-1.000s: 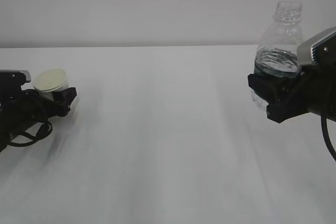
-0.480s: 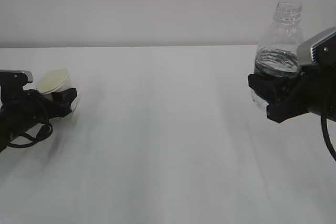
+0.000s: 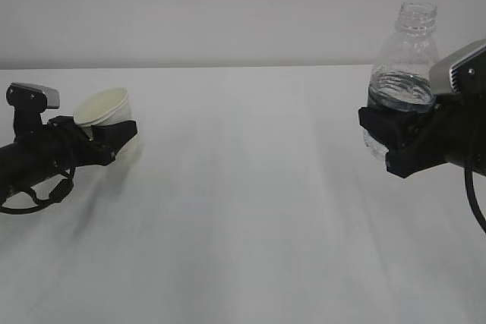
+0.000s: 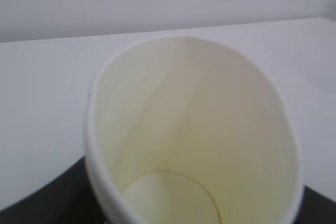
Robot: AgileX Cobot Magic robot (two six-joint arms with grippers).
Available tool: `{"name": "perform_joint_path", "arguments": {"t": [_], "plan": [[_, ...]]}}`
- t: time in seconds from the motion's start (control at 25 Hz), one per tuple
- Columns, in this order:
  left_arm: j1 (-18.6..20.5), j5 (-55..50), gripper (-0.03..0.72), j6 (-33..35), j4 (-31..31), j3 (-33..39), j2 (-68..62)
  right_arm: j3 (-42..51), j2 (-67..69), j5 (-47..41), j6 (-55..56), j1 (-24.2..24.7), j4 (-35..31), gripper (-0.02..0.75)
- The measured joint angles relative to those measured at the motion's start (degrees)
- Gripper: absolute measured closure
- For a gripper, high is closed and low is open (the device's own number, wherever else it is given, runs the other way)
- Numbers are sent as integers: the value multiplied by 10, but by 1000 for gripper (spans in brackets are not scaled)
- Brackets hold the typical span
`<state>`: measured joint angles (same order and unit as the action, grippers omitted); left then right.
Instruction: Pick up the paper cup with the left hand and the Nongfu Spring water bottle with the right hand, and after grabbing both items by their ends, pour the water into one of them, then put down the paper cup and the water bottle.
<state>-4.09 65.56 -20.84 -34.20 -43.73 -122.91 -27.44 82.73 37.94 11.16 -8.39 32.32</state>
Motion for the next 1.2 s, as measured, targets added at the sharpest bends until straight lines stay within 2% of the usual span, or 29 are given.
{"name": "perform_joint_path", "arguments": {"t": [0.16, 0.44, 0.6, 0.72, 0.96, 1.08, 1.2], "plan": [[0, 0, 212, -48, -61, 0, 10, 0, 0, 0, 0, 0, 0, 316], [0, 0, 212, -101, -212, 0, 35, 0, 0, 0, 0, 0, -9, 316], [-19, 0, 212, -124, -244, 0, 54, 0, 0, 0, 0, 0, -10, 316], [-60, 0, 212, -128, -252, 0, 63, 0, 0, 0, 0, 0, -11, 316], [-177, -1, 211, -129, -259, -7, 64, 0, 0, 0, 0, 0, -11, 317], [-224, -22, 211, -129, -262, -25, 64, 0, 0, 0, 0, 0, -11, 317], [-253, -32, 211, -129, -264, -48, 64, 0, 0, -1, 0, 0, -12, 317]]}}
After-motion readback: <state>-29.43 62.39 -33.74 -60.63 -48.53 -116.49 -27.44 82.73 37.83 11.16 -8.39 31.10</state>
